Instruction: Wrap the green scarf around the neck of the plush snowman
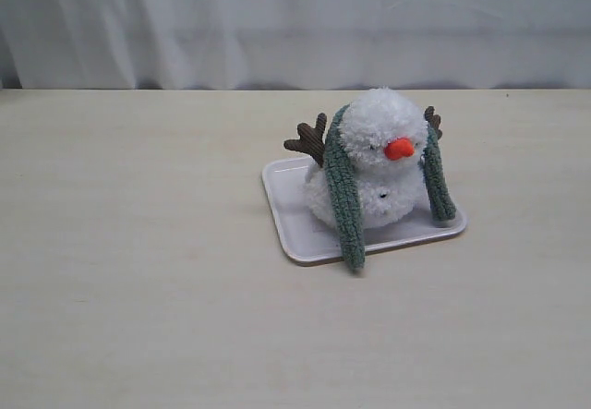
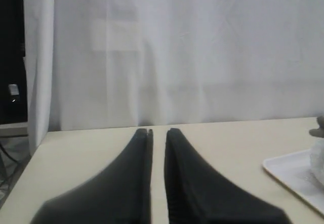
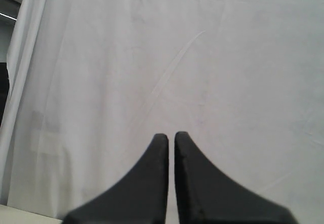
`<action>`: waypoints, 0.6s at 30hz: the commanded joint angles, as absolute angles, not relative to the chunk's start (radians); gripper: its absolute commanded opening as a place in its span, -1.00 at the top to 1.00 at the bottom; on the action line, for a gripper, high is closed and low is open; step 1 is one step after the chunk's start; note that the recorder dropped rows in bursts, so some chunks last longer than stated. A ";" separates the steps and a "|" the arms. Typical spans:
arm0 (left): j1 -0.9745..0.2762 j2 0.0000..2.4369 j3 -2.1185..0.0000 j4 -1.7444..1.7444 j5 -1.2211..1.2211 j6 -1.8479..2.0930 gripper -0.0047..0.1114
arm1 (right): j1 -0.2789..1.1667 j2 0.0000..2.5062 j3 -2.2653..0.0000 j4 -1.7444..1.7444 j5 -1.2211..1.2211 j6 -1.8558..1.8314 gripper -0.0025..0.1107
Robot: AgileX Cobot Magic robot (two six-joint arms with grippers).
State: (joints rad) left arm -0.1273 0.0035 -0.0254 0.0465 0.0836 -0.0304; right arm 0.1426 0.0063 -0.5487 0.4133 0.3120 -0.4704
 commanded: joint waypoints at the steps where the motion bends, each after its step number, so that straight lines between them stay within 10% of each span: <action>1: -0.072 0.000 0.000 0.047 0.063 0.006 0.74 | 0.143 0.000 -0.546 0.414 0.314 -0.476 0.88; 18: -0.055 0.000 0.000 0.051 0.312 0.080 0.74 | 0.143 0.000 -0.546 0.414 0.316 -0.476 0.88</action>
State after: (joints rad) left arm -0.0589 0.0035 -0.0031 0.0465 0.3049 0.0708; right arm 0.1426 0.0063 -0.5487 0.4133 0.3138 -0.4704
